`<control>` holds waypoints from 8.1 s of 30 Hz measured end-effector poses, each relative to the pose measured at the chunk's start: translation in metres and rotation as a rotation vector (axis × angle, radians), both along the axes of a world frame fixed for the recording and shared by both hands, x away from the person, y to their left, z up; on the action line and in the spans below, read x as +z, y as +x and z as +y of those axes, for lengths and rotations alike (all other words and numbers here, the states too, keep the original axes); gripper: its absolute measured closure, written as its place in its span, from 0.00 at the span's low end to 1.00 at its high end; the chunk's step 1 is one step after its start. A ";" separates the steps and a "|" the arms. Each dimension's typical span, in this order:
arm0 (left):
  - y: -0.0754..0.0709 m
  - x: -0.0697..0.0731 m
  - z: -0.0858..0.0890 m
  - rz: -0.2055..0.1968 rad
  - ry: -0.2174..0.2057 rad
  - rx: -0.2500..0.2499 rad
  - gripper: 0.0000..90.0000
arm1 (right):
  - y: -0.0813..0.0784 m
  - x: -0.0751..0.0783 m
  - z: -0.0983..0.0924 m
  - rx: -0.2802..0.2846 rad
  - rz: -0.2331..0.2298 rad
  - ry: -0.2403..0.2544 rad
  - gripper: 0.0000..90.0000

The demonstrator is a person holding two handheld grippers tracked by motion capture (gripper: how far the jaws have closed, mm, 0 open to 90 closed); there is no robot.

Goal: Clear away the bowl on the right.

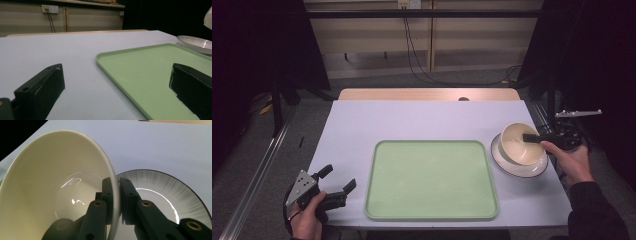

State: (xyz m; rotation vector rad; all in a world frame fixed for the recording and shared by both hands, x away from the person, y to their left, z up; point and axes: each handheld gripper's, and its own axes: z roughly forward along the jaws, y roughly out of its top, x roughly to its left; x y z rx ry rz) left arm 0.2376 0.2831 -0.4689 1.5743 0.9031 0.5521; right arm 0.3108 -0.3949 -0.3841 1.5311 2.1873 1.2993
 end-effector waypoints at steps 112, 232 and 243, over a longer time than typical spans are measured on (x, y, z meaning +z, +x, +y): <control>0.001 0.000 0.001 0.003 0.014 -0.008 0.00 | 0.093 -0.057 0.114 0.061 0.243 -0.137 0.93; 0.002 0.000 -0.001 0.005 -0.005 -0.006 0.00 | 0.000 -0.032 0.078 -0.097 -0.237 -0.129 0.04; 0.001 0.000 0.000 0.003 0.013 -0.002 0.00 | -0.025 -0.037 0.067 -0.113 -0.265 -0.128 0.04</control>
